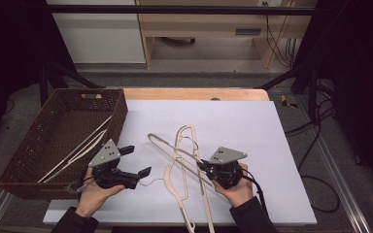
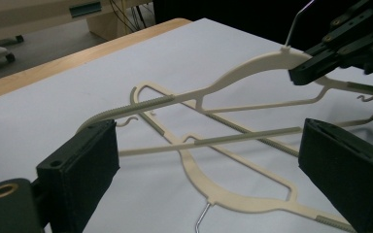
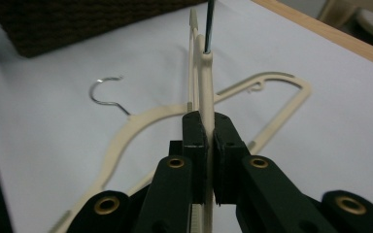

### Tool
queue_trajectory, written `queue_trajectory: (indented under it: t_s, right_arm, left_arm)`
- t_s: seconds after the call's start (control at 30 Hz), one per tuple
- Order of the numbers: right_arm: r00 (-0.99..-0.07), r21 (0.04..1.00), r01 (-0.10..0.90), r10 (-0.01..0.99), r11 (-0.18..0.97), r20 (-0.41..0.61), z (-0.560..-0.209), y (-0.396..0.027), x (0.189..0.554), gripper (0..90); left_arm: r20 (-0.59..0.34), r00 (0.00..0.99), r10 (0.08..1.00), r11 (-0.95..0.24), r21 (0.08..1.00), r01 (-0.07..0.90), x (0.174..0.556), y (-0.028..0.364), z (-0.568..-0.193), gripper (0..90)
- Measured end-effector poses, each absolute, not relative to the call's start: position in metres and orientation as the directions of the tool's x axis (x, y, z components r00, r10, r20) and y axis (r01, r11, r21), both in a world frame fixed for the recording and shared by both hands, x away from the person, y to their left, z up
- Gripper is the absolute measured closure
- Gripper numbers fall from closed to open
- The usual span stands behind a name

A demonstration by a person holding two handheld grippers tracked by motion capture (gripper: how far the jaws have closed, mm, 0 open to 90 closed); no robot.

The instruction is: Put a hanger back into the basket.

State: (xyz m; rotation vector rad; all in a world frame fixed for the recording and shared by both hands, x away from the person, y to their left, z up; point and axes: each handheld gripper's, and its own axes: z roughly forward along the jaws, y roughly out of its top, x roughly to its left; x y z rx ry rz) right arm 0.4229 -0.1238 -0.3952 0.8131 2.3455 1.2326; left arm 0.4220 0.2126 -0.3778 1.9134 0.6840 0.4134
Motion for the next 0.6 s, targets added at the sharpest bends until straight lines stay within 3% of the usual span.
queue_trajectory:
  t_s: [0.37,0.6]
  right_arm:
    - [-0.882,0.857,0.296,0.465,0.422,0.076,-0.387,-0.117,0.415,86.7]
    - [-0.922,0.847,0.268,0.377,0.459,0.087,-0.389,-0.105,0.411,86.7]
  left_arm:
    - [0.047,0.803,0.595,-0.384,0.894,0.232,0.415,0.204,-0.375,10.6]
    - [0.072,0.853,0.517,-0.465,0.86,0.21,0.412,0.19,-0.38,22.7]
